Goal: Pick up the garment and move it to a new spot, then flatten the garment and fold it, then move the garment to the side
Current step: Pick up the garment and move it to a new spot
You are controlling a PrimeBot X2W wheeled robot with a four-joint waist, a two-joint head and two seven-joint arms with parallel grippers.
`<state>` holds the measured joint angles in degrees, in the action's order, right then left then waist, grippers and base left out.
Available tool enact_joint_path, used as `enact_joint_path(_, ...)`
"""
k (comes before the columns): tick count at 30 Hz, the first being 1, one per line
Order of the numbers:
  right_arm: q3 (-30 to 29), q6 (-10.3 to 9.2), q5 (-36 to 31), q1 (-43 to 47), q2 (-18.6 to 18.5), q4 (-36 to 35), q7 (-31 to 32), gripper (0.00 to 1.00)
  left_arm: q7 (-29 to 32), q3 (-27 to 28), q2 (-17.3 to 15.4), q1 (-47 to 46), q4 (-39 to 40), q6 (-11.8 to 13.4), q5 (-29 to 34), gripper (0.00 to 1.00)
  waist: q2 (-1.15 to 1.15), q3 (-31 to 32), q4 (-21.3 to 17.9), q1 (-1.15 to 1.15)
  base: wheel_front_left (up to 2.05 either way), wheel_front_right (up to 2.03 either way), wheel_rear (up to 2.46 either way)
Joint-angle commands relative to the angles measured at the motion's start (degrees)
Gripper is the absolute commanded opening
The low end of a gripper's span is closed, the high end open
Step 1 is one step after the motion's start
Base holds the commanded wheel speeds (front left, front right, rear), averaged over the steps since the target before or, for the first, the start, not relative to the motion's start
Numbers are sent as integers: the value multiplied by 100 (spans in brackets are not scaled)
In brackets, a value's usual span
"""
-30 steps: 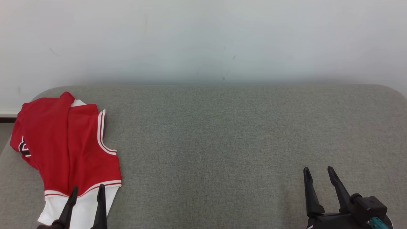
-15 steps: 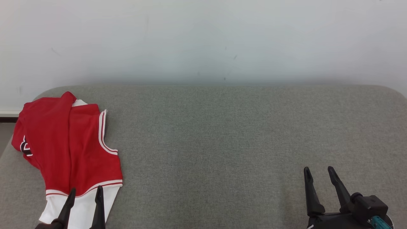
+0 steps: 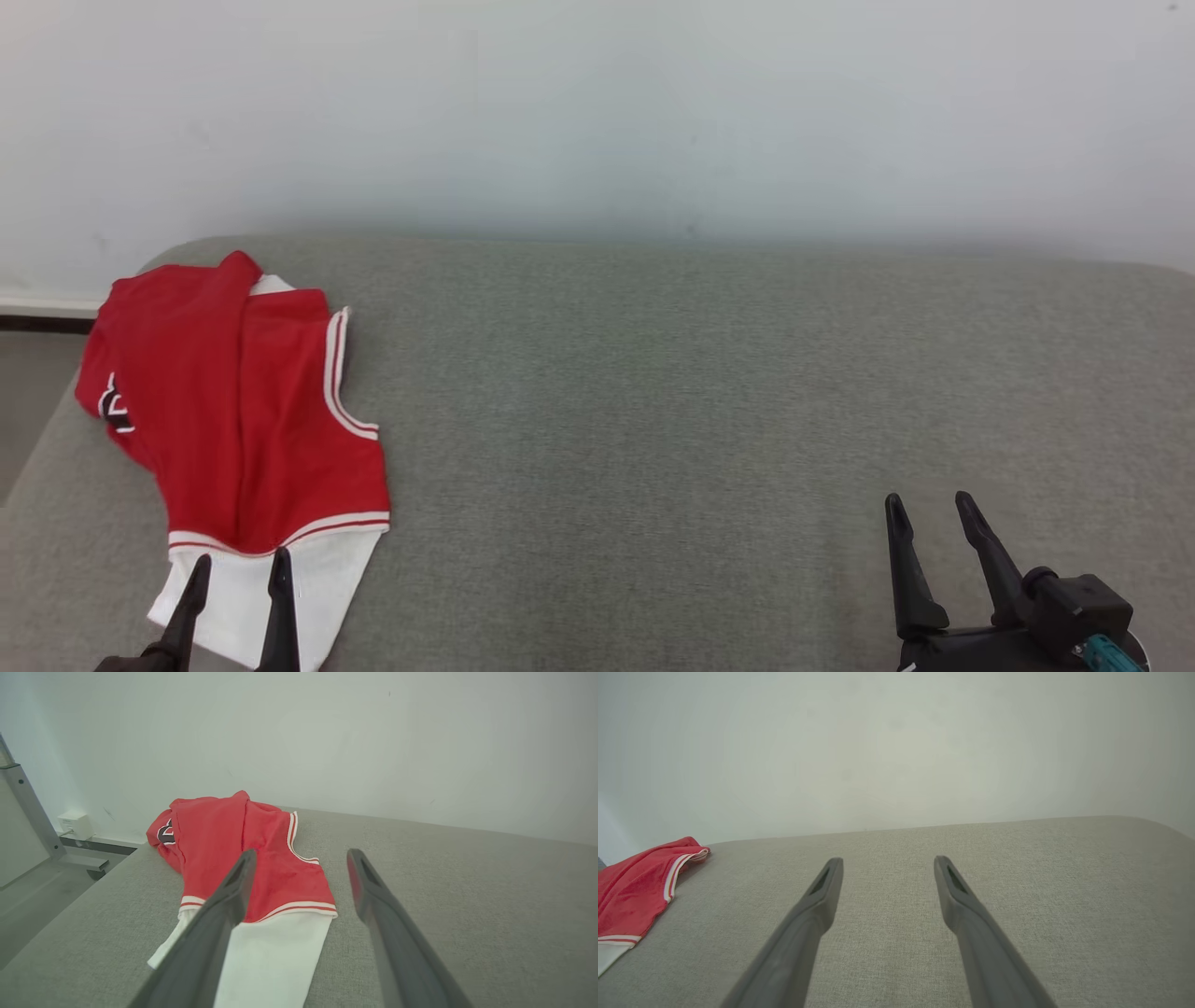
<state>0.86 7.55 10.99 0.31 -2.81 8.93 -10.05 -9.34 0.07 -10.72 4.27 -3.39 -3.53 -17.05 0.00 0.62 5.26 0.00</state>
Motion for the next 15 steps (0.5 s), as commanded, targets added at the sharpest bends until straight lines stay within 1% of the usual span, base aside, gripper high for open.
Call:
enact_joint_path(1,5,-12,49,64,-14,11,-8,100,-32,19,-14,-44,-31,35,3,100,0,-49,232,0,0,0,0)
enact_joint_path(15,172,-12,61,-40,-13,132,-54,100,-229,71,-73,-84,-201,239,98,100,0,-206,1343,0,0,0,0)
